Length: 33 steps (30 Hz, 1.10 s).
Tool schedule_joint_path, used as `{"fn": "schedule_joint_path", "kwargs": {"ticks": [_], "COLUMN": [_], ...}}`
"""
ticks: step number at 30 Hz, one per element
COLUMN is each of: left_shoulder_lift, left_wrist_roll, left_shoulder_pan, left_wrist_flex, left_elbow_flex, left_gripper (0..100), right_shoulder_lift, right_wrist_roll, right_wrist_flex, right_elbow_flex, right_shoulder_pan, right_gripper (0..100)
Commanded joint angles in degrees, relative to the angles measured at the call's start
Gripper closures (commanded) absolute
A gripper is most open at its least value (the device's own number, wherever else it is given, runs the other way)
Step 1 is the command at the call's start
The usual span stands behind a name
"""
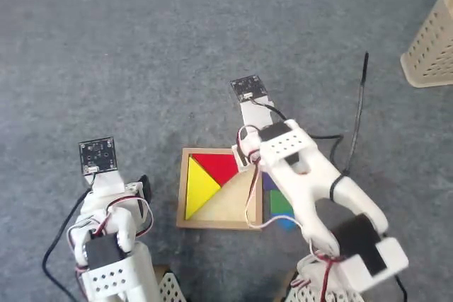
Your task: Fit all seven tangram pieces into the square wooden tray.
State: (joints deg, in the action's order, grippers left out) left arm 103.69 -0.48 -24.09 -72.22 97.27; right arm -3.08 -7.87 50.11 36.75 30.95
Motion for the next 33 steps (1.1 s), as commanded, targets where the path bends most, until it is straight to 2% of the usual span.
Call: {"fn": "schedule_joint_path", "kwargs": {"ticks": [1, 21, 27, 33], "left_shoulder_lift": [0.79, 0.79, 0.79, 0.79], "left_wrist_roll": [-0.26, -0.26, -0.26, -0.26], "left_shoulder_pan": [0.09, 0.09, 0.09, 0.09], "left_wrist_flex": [-0.26, -0.26, -0.26, -0.26], "left_elbow_flex": [-0.75, -0.75, -0.75, -0.75], "left_gripper": [78, 78, 78, 78], "right_shoulder_lift": [1.36, 2.15, 2.07, 2.15], "right_wrist_roll": [0.88, 1.14, 12.04, 12.75], "right_wrist_flex": [0.4, 0.4, 0.84, 2.07], "right_elbow_flex": [-4.31, -5.1, -5.98, -6.33], "right_shoulder_pan": [-1.54, -1.71, -1.36, -1.36], "right_gripper": [90.2, 90.2, 90.2, 90.2]}}
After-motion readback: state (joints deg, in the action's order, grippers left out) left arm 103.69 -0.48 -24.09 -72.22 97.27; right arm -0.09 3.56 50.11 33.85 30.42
